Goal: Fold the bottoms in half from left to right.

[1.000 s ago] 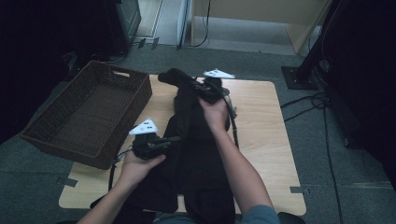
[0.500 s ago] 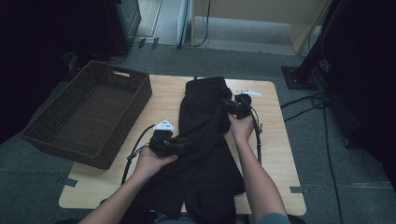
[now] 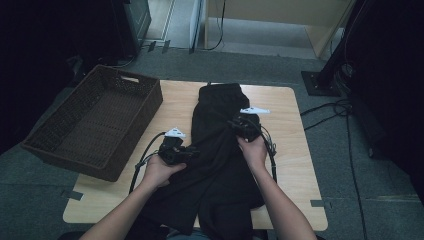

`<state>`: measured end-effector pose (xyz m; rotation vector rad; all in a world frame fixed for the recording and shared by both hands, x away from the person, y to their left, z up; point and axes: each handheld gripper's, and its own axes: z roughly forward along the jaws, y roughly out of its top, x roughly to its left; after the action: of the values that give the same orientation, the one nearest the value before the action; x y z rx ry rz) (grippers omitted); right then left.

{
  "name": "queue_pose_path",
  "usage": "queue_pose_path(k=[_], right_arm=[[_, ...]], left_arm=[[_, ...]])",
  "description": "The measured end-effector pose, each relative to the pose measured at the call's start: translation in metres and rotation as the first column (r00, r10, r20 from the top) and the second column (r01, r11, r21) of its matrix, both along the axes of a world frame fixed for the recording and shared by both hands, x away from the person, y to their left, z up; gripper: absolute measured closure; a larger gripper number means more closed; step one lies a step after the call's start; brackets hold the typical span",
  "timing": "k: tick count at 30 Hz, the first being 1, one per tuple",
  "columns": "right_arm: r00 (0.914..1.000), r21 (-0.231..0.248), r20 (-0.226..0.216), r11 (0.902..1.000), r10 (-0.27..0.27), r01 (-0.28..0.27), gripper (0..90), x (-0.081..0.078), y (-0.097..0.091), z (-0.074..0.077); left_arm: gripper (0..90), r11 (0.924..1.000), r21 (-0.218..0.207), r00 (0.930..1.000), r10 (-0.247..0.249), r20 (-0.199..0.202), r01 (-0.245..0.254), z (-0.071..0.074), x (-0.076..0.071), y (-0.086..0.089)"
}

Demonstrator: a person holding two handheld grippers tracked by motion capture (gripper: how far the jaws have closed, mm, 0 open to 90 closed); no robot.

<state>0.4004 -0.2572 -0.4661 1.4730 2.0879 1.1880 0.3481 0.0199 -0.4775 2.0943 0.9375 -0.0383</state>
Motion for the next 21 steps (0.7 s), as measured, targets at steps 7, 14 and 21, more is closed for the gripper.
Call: queue_pose_path(k=[7,14,21], right_arm=[[0.9875,-0.061,-0.02,0.9857,0.156,-0.157,70.4,-0.06,0.027,-0.016],[0.9864,-0.149,-0.058,0.9757,0.154,-0.161,67.8,-0.073,0.03,-0.042],[0.9923,-0.183,0.012,0.9758,0.123,-0.119,69.7,-0.059,0.031,-0.05]], left_arm=[[64.5,0.9965,0.059,0.9982,-0.06,0.009,0.059,-0.017,-0.02,-0.014],[64.0,0.9982,0.061,0.9994,0.0,0.034,-0.002,-0.033,-0.012,-0.009],[64.4,0.9974,0.044,0.9973,0.056,0.047,-0.058,-0.035,0.01,-0.012]])
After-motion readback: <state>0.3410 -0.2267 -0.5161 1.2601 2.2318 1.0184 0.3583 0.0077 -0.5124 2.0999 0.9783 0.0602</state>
